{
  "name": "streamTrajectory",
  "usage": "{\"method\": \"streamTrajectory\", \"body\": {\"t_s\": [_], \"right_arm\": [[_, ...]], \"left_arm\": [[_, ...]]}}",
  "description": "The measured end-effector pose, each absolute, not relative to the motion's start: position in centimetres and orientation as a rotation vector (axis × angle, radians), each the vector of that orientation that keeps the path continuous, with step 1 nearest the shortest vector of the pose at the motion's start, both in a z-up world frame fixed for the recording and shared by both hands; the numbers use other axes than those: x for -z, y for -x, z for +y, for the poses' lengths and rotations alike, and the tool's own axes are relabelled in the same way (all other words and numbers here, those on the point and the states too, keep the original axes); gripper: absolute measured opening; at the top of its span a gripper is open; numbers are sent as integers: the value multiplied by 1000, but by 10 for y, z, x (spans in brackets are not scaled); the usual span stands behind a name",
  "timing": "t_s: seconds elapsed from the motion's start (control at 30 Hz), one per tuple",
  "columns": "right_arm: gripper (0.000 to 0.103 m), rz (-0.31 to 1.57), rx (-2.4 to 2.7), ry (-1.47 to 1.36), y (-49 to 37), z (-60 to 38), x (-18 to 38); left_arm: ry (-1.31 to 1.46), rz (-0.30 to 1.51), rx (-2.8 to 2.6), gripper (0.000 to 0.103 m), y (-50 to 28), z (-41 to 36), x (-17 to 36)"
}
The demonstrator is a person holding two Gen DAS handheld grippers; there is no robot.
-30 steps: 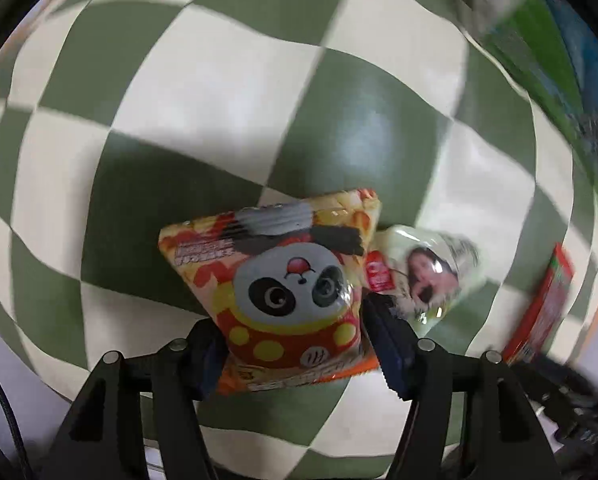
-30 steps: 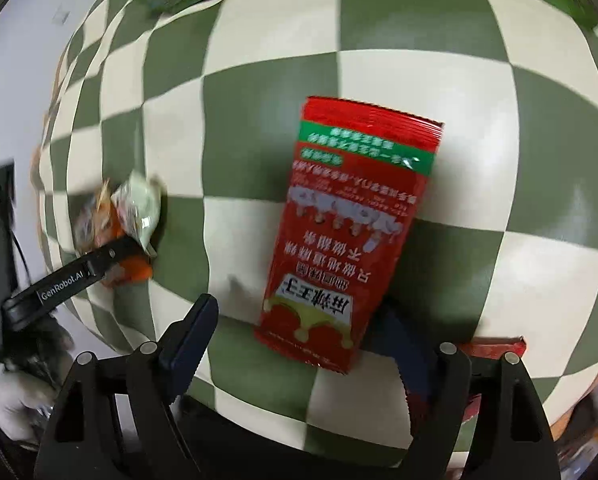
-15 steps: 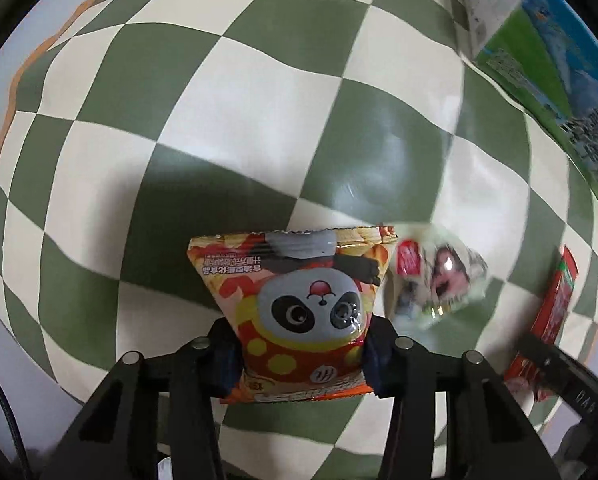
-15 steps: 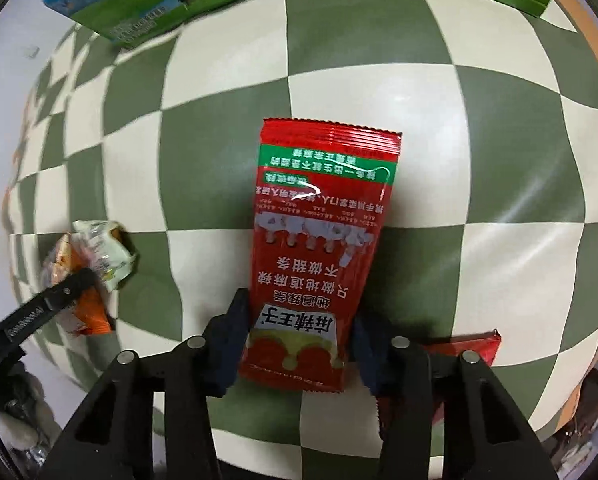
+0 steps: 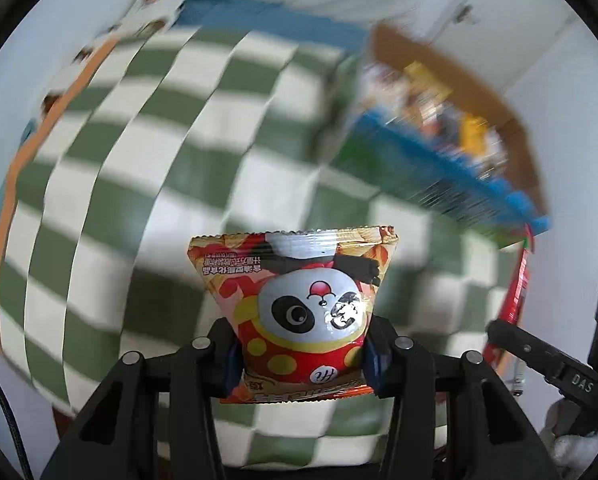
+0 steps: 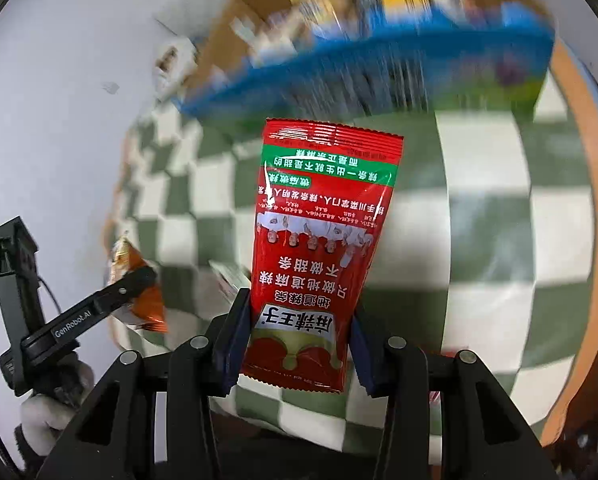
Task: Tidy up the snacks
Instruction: 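Carry both red packets into the box and open both tools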
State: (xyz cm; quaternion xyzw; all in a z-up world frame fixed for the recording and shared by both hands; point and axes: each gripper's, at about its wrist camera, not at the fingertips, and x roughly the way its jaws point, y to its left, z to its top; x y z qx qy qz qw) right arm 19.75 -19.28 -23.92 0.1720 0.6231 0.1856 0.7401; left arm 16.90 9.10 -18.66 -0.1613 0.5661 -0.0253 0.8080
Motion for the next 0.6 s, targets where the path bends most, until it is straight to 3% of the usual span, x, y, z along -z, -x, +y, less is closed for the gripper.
{"method": "streamTrajectory", "body": {"t_s": [0.3,0.6], "right_arm": [[47,1132,-344,-274,-305,-218,140],[47,1209,-221,-160,-417,-226,168]], "left_arm": [[250,1117,265,44,-287,29,109],[212,1304,301,44,-426,0,148]]}}
